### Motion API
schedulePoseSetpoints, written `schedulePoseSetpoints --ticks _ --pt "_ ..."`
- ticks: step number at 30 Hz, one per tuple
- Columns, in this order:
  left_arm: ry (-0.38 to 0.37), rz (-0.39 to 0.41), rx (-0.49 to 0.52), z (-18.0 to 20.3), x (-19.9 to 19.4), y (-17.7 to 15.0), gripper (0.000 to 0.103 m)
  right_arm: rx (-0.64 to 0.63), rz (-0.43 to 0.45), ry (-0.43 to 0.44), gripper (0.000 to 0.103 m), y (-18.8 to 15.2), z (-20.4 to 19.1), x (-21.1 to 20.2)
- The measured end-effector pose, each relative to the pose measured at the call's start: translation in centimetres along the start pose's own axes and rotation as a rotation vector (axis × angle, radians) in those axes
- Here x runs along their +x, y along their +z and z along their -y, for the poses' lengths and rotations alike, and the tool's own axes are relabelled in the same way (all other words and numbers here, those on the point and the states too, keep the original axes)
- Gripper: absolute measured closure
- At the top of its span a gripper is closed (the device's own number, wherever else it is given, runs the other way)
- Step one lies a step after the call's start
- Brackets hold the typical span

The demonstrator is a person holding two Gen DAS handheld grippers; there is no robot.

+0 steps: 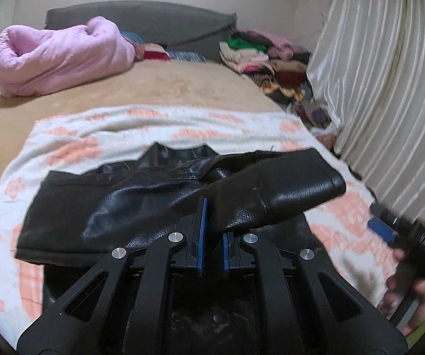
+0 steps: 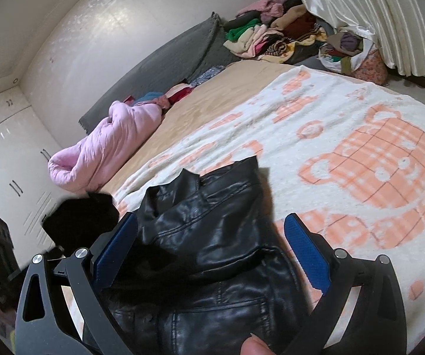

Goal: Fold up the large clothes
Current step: 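Carry the sleeve with the left tool across the jacket body and lay it down, then open the left tool to release the sleeve and withdraw it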

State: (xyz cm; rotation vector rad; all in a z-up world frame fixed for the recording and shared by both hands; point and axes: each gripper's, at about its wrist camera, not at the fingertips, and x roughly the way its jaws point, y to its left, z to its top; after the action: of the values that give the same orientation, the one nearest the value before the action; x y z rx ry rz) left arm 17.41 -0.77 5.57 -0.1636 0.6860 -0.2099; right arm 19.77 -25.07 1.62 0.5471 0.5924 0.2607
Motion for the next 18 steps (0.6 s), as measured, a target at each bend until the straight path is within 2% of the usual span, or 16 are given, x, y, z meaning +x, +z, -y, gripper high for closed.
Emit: schedulePoseSetpoints --ticks 5,11,14,15,18 --pt "0.004 -0.068 0.042 1.0 2.3 -1.8 0.1 0.017 0.0 -0.015 0.004 0.1 1.0 0.2" --pt "0.045 -0.133 0.101 2.2 4.2 -4.2 0.093 0.02 -0.04 -0.004 0.004 -0.4 1.0 1.3" --pt "0.076 -0.169 0.131 2.4 5.0 -5.4 0.073 0.015 -0.079 0.009 0.004 -0.8 0.5 2.2" --pt "0.085 -0.173 0.137 2.4 5.2 -5.7 0.062 0.017 -0.1 0.023 0.004 -0.9 0.3 2.7" --pt "0.102 -0.187 0.157 2.3 5.3 -6.5 0.055 0.046 -0.194 0.099 0.004 -1.6 -0.4 4.8"
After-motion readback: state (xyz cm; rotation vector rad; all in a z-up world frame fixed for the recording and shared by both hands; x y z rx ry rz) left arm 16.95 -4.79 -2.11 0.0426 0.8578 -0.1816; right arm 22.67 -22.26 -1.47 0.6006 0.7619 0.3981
